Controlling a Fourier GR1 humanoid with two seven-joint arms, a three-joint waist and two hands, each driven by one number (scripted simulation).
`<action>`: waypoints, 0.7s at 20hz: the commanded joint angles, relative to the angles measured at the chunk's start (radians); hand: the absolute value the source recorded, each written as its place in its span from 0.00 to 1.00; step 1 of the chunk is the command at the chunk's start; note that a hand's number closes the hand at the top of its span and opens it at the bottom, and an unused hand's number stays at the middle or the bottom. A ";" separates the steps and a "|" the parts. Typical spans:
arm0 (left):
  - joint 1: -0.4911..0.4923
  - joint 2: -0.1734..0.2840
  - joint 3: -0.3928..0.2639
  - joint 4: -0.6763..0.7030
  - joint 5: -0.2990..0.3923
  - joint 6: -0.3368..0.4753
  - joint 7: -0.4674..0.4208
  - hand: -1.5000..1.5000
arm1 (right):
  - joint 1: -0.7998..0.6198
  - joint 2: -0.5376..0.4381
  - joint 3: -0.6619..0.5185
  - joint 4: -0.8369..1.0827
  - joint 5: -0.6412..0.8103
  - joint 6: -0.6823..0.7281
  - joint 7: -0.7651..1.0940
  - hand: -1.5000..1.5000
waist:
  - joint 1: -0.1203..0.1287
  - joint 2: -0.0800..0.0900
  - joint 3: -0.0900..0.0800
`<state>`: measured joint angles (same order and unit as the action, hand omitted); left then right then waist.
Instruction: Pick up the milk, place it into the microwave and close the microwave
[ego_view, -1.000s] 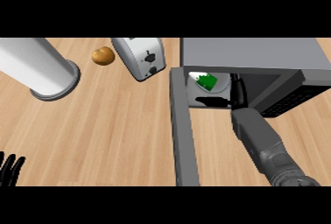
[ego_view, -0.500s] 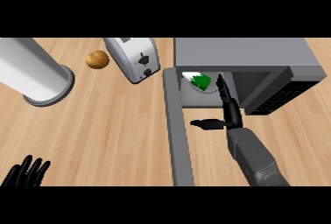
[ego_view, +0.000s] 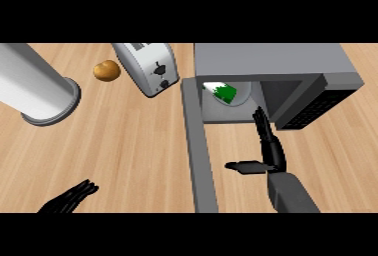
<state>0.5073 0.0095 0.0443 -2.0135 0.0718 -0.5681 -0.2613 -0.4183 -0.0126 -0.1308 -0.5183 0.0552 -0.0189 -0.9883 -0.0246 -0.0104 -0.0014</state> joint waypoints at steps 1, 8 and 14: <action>-0.048 -0.009 -0.089 0.052 -0.101 0.026 -0.016 1.00 | 0.140 -0.008 0.013 -0.151 -0.051 0.121 0.003 0.00 | -0.008 0.000 -0.001; -0.234 -0.009 -0.181 0.112 -0.189 0.149 0.098 1.00 | 0.393 -0.021 0.077 -0.577 -0.113 0.175 0.164 1.00 | -0.013 0.002 -0.001; -0.380 -0.009 -0.296 0.223 -0.274 0.280 0.123 1.00 | 0.555 -0.132 -0.007 -0.809 -0.249 0.276 0.260 0.00 | 0.003 0.007 0.000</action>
<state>0.2086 0.0007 -0.1756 -1.8495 -0.1500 -0.3756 -0.1640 0.0277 -0.1088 -0.1155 -1.1704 -0.1342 0.2141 -0.7770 -0.0256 -0.0047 -0.0013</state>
